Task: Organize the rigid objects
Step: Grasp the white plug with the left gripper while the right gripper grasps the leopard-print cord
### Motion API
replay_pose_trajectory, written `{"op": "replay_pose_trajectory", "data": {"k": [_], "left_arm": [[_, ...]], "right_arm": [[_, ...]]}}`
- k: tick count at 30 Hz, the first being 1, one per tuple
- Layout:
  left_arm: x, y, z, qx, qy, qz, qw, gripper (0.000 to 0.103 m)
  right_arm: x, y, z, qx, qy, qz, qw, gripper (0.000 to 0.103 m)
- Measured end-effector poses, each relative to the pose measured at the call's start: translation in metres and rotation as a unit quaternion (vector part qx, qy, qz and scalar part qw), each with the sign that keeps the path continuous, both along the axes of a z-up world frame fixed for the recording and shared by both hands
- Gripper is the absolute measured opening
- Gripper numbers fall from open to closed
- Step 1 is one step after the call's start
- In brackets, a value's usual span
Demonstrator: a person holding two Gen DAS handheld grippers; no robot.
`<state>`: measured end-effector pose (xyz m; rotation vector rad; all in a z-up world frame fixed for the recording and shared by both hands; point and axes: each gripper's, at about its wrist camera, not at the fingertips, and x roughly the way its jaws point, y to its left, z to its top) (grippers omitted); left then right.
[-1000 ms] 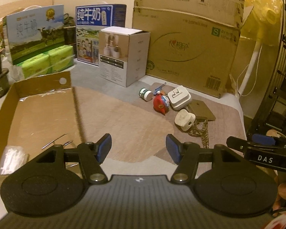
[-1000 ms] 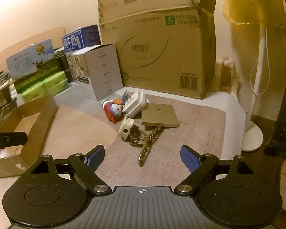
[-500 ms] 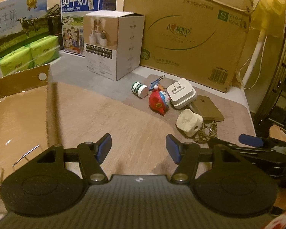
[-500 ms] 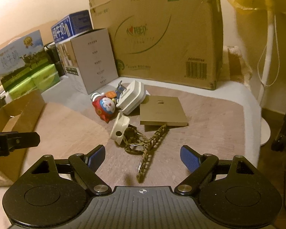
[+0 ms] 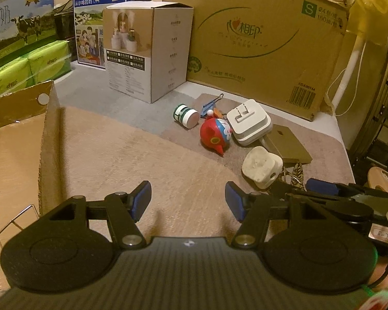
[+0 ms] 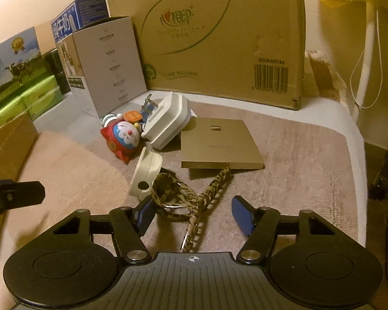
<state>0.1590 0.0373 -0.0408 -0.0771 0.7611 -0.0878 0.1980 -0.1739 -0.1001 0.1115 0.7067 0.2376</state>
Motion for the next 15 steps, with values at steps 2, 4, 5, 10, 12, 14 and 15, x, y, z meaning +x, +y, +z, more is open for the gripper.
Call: {"op": "replay_pose_trajectory", "data": {"k": [2, 4, 5, 10, 12, 14, 15], "left_arm": [[0.002, -0.001, -0.001, 0.0, 0.002, -0.001, 1.0, 0.06], [0.003, -0.001, -0.003, 0.0, 0.003, -0.001, 1.0, 0.06], [0.003, -0.002, -0.004, 0.0, 0.004, -0.001, 1.0, 0.06], [0.007, -0.006, -0.006, -0.002, 0.007, -0.01, 0.9999, 0.061], [0.009, -0.008, -0.007, -0.003, 0.007, -0.015, 0.9999, 0.063], [0.012, -0.012, -0.009, -0.005, 0.006, -0.024, 0.9997, 0.064], [0.013, -0.014, -0.009, -0.006, 0.006, -0.029, 0.9996, 0.065]], "right_arm": [[0.002, 0.001, -0.001, 0.002, 0.001, -0.002, 1.0, 0.064], [0.004, 0.0, -0.001, 0.008, 0.004, -0.004, 1.0, 0.063], [0.005, 0.001, -0.001, 0.007, 0.004, -0.003, 1.0, 0.061], [0.005, -0.003, 0.001, 0.018, 0.002, 0.008, 1.0, 0.05], [0.003, -0.006, 0.002, 0.022, 0.003, 0.015, 1.0, 0.05], [0.0, -0.01, 0.004, 0.021, -0.001, 0.02, 1.0, 0.05], [-0.002, -0.013, 0.005, 0.02, -0.003, 0.021, 1.0, 0.05]]}}
